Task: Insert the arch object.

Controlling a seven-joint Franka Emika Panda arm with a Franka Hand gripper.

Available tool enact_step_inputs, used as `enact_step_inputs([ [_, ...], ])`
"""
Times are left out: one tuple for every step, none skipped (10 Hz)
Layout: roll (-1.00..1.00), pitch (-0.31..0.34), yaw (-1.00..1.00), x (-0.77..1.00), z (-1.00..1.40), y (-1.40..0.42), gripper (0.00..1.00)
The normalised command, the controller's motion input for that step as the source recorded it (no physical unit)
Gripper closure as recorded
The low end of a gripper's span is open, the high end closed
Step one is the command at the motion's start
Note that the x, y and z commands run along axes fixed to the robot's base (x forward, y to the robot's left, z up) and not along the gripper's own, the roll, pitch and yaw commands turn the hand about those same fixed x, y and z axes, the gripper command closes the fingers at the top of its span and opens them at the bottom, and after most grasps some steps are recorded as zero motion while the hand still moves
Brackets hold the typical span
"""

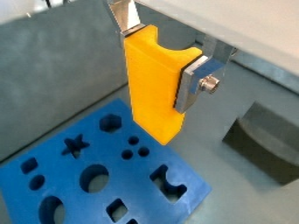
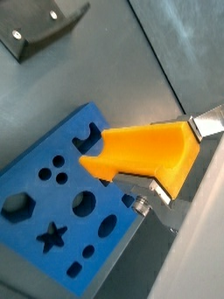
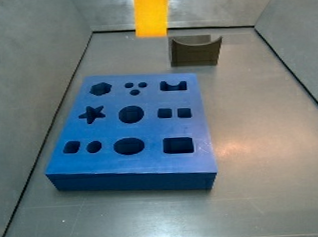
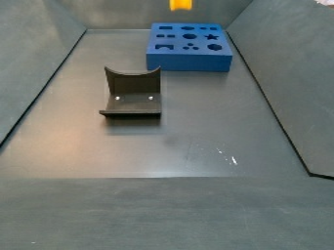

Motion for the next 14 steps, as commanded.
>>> enact_step_inputs([
  [-0.01,-0.154,-0.39,0.32,-0.90,-0.24,1.00],
  [0.00,-0.083,-0.37,0.45,-0.79,-0.22,1.00],
  [0.04,-0.020,-0.26,0.50,-0.78,-0.12,1.00],
  [0.01,-0.041,-0.13,0.35,-0.78,-0.05,1.00],
  [0.00,-0.100,0.00,0.17,-0.83,0.00,1.00],
  [0.00,-0.123,0.00,0.09,-0.77,0.00,1.00],
  [0.01,-0.110,0.00,0.00,-0.59,0.00,1.00],
  [0.05,-0.043,0.00,0.00,-0.45,0.00,1.00],
  [0.07,0.000,0.00,0.00,-0.36,0.01,1.00],
  [0.08,0.000,0.00,0.00,-0.28,0.04,1.00],
  [0.10,0.000,0.00,0.00,-0.25,0.08,1.00],
  [0.08,0.033,-0.02,0.15,-0.27,0.12,1.00],
  [0.10,0.043,-0.03,0.20,-0.34,0.13,1.00],
  [0.09,0.017,-0.04,0.16,-0.45,0.11,1.00],
])
